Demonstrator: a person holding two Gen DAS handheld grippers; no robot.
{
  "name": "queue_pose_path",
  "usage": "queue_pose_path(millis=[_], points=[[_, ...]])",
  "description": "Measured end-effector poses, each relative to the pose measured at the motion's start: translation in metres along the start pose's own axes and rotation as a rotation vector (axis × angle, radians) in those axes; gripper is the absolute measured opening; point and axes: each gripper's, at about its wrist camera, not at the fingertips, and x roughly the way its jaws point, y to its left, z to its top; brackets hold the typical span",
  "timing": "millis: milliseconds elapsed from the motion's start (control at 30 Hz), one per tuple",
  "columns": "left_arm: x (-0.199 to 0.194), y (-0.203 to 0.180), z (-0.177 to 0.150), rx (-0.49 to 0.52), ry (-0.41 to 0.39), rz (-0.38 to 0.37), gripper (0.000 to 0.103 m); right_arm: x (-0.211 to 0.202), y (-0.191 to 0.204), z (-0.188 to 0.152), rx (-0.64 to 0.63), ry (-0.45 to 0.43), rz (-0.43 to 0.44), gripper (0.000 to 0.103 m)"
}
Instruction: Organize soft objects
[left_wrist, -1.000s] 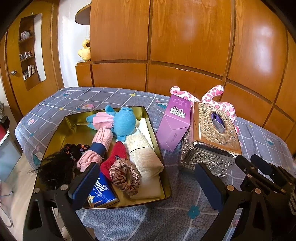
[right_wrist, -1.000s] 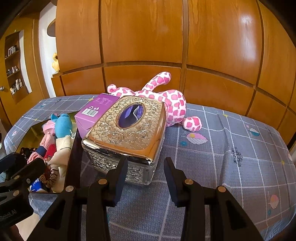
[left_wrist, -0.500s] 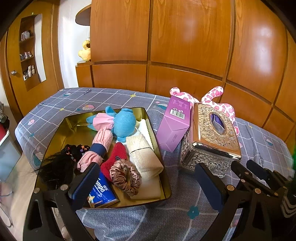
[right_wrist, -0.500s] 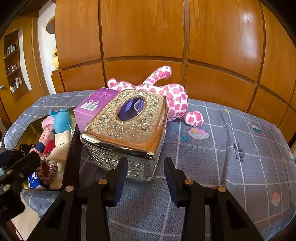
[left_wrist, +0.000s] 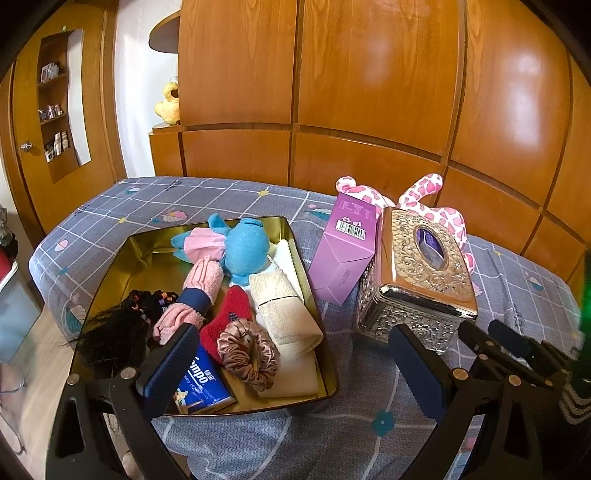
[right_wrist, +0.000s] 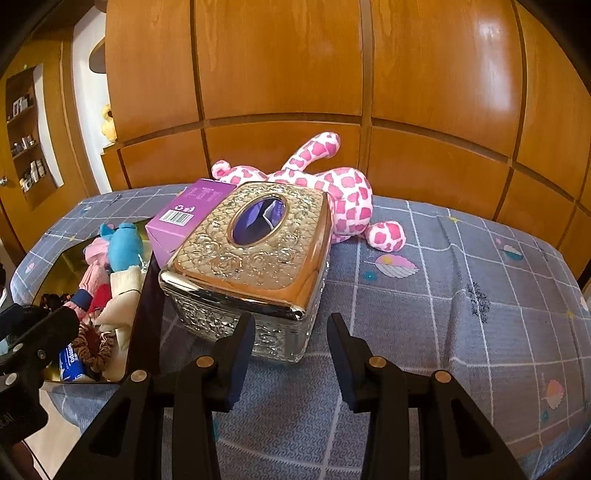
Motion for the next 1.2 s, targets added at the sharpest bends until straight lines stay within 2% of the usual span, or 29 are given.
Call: queue_pose_path(millis=[367, 533, 667, 800, 933, 1000, 1167, 1200], points=[[0.0, 0.001, 0.001, -0.006, 0.002, -0.004, 0.103, 0.011, -0.005, -0.007, 0.032, 0.047, 0.01, 0.04], [0.001, 0.002, 0.001, -0.01, 0.008, -0.01, 0.103, 0.0, -0.001, -0.004, 0.002, -0.011, 0.009, 0.04], [0.0, 0.0, 0.001, -0.008, 0.01, -0.009, 0.103, -0.003, 0.001, -0.004, -0.004, -0.027, 0.014, 0.046], [0.001, 0.001, 0.0, -0.005, 0.011, -0.018, 0.103, -0.004, -0.002, -0.006, 0.002, -0.027, 0.006, 0.046], [0.004, 0.004, -0.001, -0.03, 0.011, -0.079, 0.094, -0.004, -0.005, -0.01, -0.002, -0.027, 0.0, 0.046], [0.005, 0.005, -0.002, -0.025, 0.009, -0.061, 0.091, -0.004, -0.005, -0.012, -0.011, -0.027, -0.01, 0.046], [0.005, 0.007, -0.001, -0.029, 0.012, -0.047, 0.091, -0.005, -0.005, -0.015, -0.023, -0.033, -0.016, 0.046], [0.006, 0.006, 0.0, -0.023, 0.017, -0.049, 0.097, -0.005, -0.005, -0.016, -0.023, -0.033, -0.016, 0.046]])
